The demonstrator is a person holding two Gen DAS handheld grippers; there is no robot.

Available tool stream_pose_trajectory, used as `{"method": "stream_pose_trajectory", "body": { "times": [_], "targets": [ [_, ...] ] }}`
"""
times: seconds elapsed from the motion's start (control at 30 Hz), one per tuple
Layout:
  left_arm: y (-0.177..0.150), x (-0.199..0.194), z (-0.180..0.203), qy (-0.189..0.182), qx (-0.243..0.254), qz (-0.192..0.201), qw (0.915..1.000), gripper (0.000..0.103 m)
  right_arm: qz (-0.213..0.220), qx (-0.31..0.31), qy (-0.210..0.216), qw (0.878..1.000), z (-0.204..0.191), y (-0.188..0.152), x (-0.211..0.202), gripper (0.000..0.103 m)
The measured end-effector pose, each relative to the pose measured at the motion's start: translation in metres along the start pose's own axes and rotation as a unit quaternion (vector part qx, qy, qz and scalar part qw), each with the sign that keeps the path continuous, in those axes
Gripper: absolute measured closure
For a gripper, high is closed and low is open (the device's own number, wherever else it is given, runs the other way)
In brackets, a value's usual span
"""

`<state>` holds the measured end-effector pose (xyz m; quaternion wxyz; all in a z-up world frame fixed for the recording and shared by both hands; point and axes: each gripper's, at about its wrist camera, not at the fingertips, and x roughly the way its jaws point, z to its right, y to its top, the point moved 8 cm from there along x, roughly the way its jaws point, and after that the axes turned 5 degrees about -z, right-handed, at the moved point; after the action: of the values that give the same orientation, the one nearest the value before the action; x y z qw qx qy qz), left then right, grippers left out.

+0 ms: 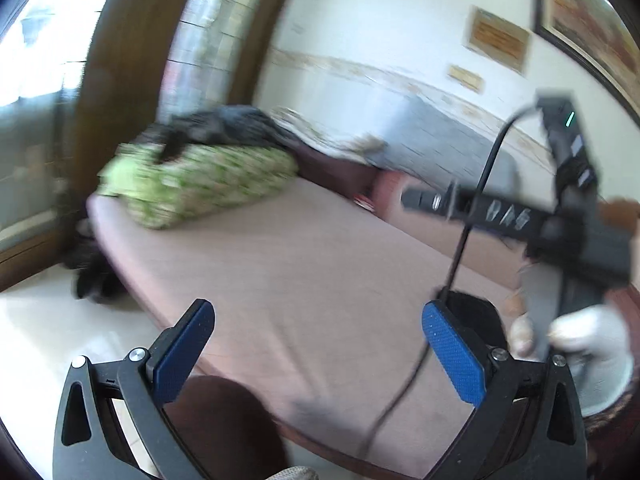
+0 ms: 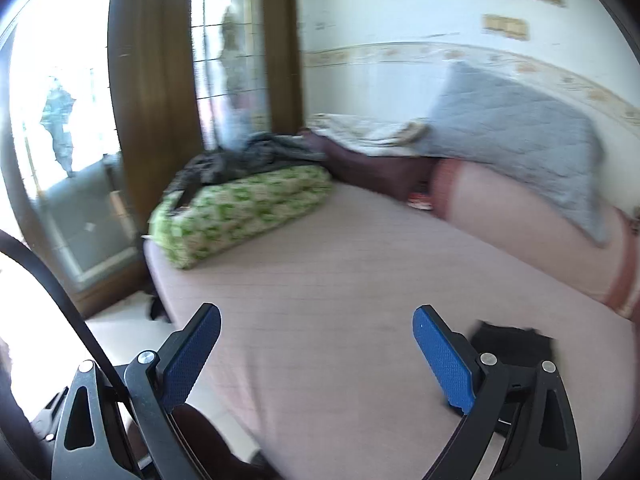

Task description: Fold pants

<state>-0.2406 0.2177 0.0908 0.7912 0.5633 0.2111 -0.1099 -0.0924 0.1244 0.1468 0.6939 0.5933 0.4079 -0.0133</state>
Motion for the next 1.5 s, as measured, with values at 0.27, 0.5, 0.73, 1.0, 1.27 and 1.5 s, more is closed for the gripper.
{"method": "stream_pose_trajectory", "body": {
  "times": [0.27,0.5,0.73,1.0,1.27,1.5],
  "targets": [
    [0.004,-0.058,-0.063,0.129,-0.050,0.027,0.9900,0.000,-0.036,-0.004,0.112,0.993,-0.078,-0.013,0.073,0.004],
    [0.001,-0.078,-0.063,0.173,-0.066,0.021,0.9825,0.000,-0.065,0.026,0.148,0.987,-0.069,-0.041,0.095,0.004],
    [0.001,-0.078,-0.051,0.210,-0.040,0.006,0.9769,0.000,-0.077,0.068,0.130,0.986,-0.014,-0.059,0.104,0.004],
    [0.003,-0.074,-0.039,0.202,-0.019,-0.002,0.9792,0.000,-0.078,0.133,0.108,0.982,0.038,-0.074,0.098,0.004],
    [-0.004,-0.058,-0.014,0.147,0.006,-0.019,0.9890,0.000,-0.073,0.152,0.082,0.982,0.059,-0.096,0.074,0.004],
    [0.001,-0.012,0.054,0.021,0.095,-0.050,0.9940,0.000,-0.014,0.201,0.021,0.979,0.104,-0.115,-0.001,0.004]
  ]
}}
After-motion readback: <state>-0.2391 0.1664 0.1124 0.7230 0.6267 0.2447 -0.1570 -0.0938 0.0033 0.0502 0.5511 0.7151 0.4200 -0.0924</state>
